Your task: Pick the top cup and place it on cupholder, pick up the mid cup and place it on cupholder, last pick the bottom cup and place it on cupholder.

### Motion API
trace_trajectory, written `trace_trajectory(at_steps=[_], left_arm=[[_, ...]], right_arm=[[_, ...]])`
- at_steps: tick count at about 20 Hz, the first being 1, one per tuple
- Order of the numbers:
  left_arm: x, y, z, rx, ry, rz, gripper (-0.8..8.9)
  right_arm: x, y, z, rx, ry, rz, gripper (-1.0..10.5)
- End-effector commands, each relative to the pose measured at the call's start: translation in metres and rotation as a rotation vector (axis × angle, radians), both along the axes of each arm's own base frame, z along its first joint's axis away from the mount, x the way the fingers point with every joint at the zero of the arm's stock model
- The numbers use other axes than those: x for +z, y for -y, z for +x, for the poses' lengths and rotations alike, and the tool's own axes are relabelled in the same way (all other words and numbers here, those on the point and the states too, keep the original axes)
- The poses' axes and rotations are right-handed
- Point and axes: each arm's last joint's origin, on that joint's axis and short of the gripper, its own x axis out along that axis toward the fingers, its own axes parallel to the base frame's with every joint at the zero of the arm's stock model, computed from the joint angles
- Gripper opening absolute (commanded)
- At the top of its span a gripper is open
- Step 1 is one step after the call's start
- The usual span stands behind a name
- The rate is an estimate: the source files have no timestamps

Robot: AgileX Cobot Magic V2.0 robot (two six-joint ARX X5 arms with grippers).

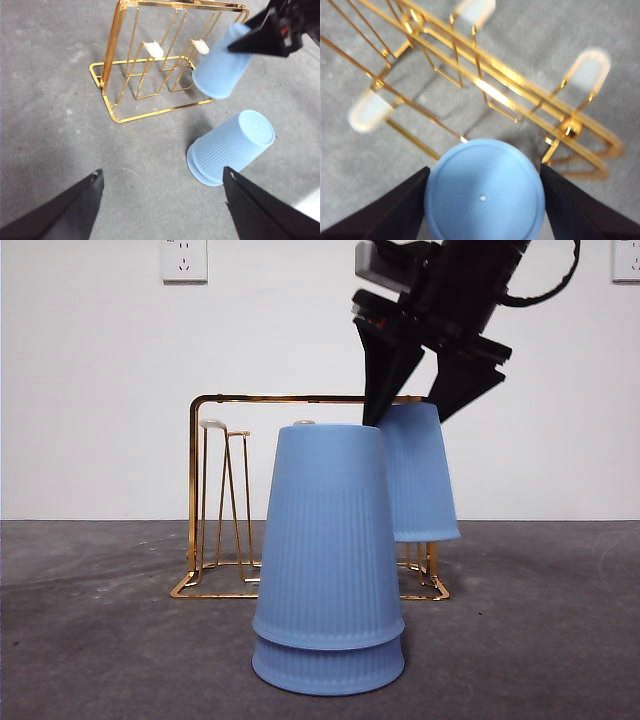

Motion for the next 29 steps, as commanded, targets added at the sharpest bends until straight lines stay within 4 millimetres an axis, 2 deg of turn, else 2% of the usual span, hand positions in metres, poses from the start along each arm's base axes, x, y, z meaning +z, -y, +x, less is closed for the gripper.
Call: trace_trajectory(at_steps=[1,3,7,9,11,14,18,21,23,29], left_arm=[[0.006,0.000,0.000,-0.007,0.026,-0.004,3.78],[0.006,0.000,0.000,-0.007,0.026,-0.004,3.78],[0.006,0.000,0.000,-0.007,0.026,-0.004,3.79],[0.006,0.000,0.000,-0.007,0.026,-0.004,3.79],[0.006,0.000,0.000,-0.007,0.026,-0.004,3.79],[0.006,0.000,0.000,-0.007,0.029,-0.004,3.82],[0.007,0.002,0.002,-0.023,0.038,-0.008,3.97],[0.012,0.007,0.006,-0.059,0.052,-0.026,4.11],[0.017,0.012,0.011,-0.096,0.046,-0.027,4.11],[0.026,0.042,0.037,-0.225,0.030,-0.020,4.11]], right_arm=[[-0.003,-0.005,0.003,-0.002,-0.004,0.010,3.0],[-0.002,-0.005,0.003,-0.004,-0.005,0.012,3.9],[-0.001,-0.005,0.002,-0.003,-0.003,0.013,4.0],[0.006,-0.003,-0.001,-0.004,0.014,0.022,4.0],[0.021,0.002,-0.009,-0.006,0.060,0.045,4.0],[0.050,0.014,-0.029,-0.006,0.134,0.089,4.0],[0.085,0.036,-0.068,0.027,0.166,0.149,4.0],[0.099,0.050,-0.099,0.076,0.144,0.189,4.0],[0.094,0.057,-0.117,0.095,0.159,0.203,4.0],[0.047,0.077,-0.163,0.102,0.111,0.261,4.0]])
